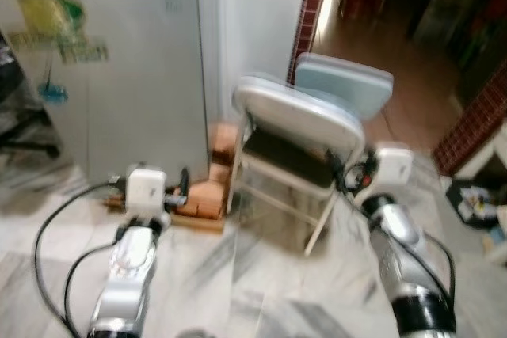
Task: Restocking fridge
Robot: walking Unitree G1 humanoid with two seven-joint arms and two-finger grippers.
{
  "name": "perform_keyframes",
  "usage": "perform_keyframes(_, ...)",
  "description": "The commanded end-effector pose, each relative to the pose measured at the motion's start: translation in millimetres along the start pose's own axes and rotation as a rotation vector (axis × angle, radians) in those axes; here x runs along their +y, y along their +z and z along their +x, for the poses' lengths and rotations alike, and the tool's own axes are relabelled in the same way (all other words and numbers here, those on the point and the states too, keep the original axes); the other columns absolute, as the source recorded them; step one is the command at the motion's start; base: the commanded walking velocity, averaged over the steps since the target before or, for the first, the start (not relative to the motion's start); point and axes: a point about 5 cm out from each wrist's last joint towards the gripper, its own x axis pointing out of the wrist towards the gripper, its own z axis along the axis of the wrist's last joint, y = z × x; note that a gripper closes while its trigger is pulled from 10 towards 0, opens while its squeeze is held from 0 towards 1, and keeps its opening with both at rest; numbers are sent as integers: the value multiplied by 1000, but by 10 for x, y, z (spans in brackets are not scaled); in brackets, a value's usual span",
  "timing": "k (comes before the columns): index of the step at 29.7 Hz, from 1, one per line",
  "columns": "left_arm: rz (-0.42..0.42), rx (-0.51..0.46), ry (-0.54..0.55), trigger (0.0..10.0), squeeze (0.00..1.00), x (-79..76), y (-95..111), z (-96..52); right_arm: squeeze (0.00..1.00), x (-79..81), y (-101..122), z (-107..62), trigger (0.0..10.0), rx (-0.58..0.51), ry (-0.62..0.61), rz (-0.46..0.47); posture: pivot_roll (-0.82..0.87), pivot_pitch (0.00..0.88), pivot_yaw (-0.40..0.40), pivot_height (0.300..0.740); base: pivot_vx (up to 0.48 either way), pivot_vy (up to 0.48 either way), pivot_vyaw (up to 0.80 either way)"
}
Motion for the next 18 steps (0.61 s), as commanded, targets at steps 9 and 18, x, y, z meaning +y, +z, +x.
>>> perform_keyframes(9, -33, 80, 81, 10000, 0, 208, -179, -173, 0, -66, -122, -130, 10000, 45, -70, -72, 59, 0, -59, 740, 0, 480, 0)
perform_keyframes(18, 32, -3, 81, 10000, 0, 198, -36, -133, 0, -66, -171, -243, 10000, 61, -53, -155, 58, 0, -61, 740, 0, 480, 0)
